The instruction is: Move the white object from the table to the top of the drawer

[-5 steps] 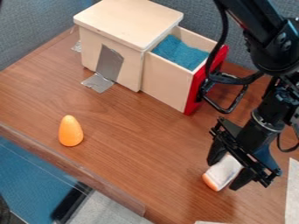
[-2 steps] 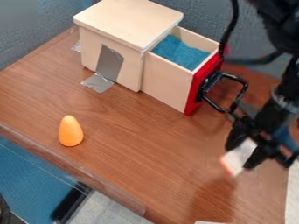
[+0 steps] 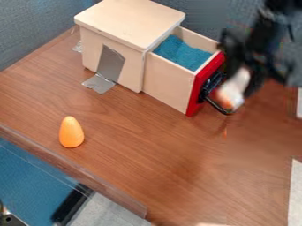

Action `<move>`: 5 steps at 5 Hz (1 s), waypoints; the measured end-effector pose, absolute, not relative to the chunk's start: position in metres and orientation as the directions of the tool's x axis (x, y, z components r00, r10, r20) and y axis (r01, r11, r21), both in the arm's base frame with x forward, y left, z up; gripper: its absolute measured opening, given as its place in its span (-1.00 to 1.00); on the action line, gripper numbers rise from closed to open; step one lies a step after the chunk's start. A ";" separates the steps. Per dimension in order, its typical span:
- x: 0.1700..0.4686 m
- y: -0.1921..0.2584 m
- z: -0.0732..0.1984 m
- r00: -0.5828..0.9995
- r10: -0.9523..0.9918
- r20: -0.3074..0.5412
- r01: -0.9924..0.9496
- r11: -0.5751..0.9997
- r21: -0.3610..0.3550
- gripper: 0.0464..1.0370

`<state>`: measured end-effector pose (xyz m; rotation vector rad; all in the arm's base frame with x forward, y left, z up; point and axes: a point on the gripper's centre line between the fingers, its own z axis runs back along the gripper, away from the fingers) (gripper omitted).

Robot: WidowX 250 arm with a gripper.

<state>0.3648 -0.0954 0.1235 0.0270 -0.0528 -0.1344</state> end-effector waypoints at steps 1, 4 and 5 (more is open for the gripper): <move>0.389 -0.041 0.155 0.994 0.013 0.108 -0.014 1.000 0.009 -0.18; 0.427 0.031 0.156 0.985 0.128 0.117 -0.130 0.991 0.011 -0.18; 0.433 0.049 0.154 0.975 0.191 0.115 -0.194 0.981 0.019 -0.18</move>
